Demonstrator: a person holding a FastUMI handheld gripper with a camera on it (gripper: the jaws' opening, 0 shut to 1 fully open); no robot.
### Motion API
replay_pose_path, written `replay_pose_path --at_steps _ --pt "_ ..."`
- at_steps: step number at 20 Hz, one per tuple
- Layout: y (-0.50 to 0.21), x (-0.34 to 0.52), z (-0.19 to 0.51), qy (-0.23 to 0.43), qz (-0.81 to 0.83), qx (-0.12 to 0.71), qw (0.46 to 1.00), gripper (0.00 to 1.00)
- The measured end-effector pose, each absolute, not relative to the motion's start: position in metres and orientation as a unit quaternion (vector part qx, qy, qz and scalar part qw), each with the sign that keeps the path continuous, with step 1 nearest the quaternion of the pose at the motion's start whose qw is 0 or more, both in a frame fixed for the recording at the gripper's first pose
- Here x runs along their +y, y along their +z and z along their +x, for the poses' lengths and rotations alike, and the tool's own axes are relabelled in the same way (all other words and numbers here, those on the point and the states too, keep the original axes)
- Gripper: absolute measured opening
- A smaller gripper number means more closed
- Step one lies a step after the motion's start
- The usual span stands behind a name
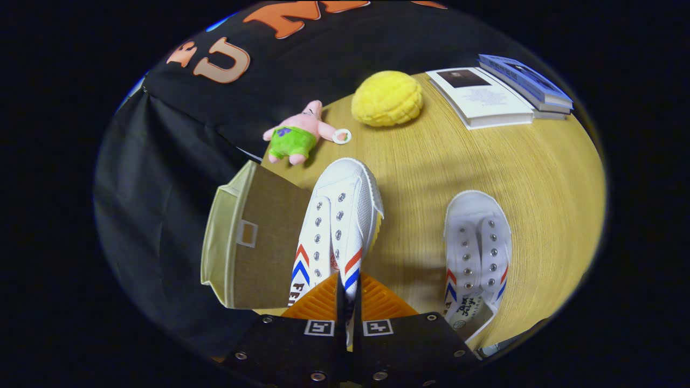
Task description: Open the storage box then place both shoes into the box .Put the left shoe in first, then the right shoe, with the right side of both shoes facing outward in a uniform manner.
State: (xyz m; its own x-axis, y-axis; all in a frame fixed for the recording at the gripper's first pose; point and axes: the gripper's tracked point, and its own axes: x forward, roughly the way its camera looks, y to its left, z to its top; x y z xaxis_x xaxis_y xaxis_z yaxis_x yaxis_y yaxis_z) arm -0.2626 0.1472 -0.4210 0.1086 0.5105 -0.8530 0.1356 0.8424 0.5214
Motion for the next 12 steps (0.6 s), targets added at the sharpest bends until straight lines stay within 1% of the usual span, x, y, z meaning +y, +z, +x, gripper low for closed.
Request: replay_pose_path --at_steps 5,7,12 --pt "-0.367 0.193 -0.213 0.181 0.251 0.604 0.734 0.05" --pt "-0.352 0.217 -0.201 0.205 0.248 0.592 0.739 0.05" --pt "-0.349 0.28 -0.183 0.257 0.211 0.577 0.746 0.05"
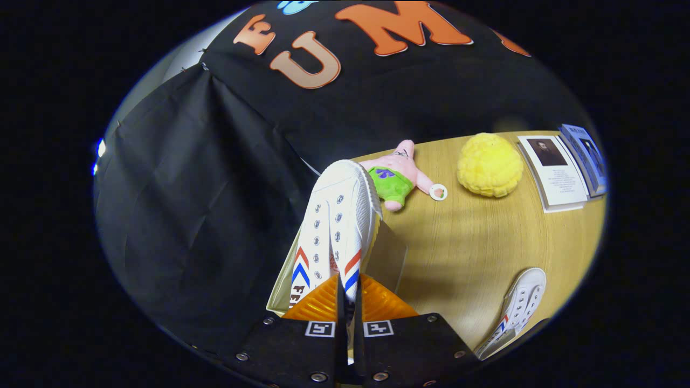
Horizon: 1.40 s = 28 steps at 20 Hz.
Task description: Open the storage box then place both shoes into the box .Put the left shoe in first, then the right shoe, with the right side of both shoes facing outward in a uniform manner.
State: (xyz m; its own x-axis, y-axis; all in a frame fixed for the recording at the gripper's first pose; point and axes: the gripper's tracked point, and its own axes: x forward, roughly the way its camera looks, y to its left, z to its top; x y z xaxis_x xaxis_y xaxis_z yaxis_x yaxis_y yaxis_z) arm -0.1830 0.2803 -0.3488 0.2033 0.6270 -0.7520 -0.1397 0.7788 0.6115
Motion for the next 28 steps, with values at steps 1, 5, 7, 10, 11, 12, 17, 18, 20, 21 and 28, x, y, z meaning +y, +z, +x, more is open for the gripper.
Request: replay_pose_path --at_steps 1,5,7,10,11,12,17,18,20,21,28 --pt "-0.352 0.294 -0.183 0.265 0.203 0.578 0.745 0.05" --pt "-0.369 0.33 -0.187 0.285 0.172 0.586 0.739 0.05" --pt "-0.376 0.338 -0.195 0.293 0.139 0.591 0.739 0.05" --pt "-0.385 0.353 -0.211 0.307 0.109 0.603 0.728 0.05" --pt "-0.391 0.354 -0.215 0.317 0.089 0.605 0.725 0.05" --pt "-0.397 0.352 -0.216 0.319 0.075 0.607 0.724 0.05" --pt "-0.41 0.355 -0.225 0.337 0.035 0.612 0.715 0.06" --pt "-0.412 0.354 -0.224 0.345 0.027 0.607 0.715 0.07" --pt "-0.408 0.356 -0.234 0.366 0.034 0.612 0.7 0.13" --pt "-0.406 0.356 -0.23 0.367 0.04 0.605 0.706 0.21" --pt "-0.377 0.302 -0.194 0.321 0.09 0.569 0.752 0.74"
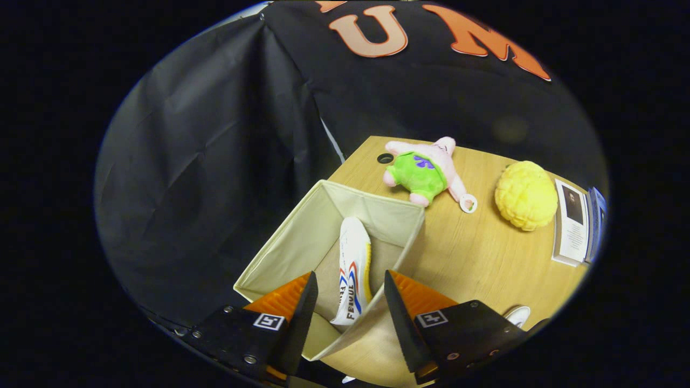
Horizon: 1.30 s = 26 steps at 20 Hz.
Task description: Open the storage box then place both shoes into the box .Put the left shoe in first, then the right shoe, with the right side of both shoes facing outward in a uniform manner.
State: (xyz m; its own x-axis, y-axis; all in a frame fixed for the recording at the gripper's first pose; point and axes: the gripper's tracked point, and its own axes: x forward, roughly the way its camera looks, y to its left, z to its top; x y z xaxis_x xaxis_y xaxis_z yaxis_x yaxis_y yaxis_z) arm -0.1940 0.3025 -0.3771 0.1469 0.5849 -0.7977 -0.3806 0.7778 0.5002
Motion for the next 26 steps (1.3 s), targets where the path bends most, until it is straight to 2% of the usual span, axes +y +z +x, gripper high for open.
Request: replay_pose_path --at_steps 1,3,7,13,19,26 --pt "-0.374 0.29 -0.189 0.31 0.095 0.563 0.76 0.82" --pt "-0.369 0.264 -0.184 0.288 0.106 0.555 0.773 0.9" --pt "-0.378 0.199 -0.182 0.231 0.103 0.551 0.795 0.97" --pt "-0.411 0.107 -0.212 0.133 0.097 0.574 0.802 0.98" --pt "-0.454 0.031 -0.274 0.05 0.098 0.631 0.768 0.98" --pt "-0.494 -0.001 -0.328 0.025 0.101 0.672 0.733 0.98"
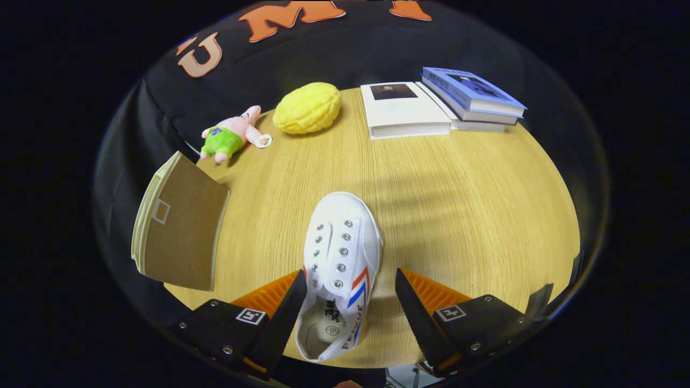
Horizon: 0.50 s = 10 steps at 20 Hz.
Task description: Open the storage box then place both shoes into the box .Put the left shoe in first, then the right shoe, with the right side of both shoes facing outward in a uniform manner.
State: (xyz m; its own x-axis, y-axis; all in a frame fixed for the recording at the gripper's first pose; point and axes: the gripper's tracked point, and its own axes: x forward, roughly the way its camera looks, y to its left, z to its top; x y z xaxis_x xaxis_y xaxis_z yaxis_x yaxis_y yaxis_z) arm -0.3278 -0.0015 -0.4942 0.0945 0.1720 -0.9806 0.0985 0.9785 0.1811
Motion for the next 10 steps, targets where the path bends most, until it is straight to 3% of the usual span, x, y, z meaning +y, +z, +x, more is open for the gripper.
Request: replay_pose_path --at_steps 5,6,8,10 --pt "-0.521 -0.003 -0.352 0.015 0.143 0.689 0.71 0.96" --pt "-0.524 -0.005 -0.342 0.009 0.151 0.671 0.726 0.96" --pt "-0.523 0.001 -0.346 0.018 0.148 0.675 0.723 0.88" --pt "-0.521 0.009 -0.346 0.013 0.153 0.68 0.717 0.71"
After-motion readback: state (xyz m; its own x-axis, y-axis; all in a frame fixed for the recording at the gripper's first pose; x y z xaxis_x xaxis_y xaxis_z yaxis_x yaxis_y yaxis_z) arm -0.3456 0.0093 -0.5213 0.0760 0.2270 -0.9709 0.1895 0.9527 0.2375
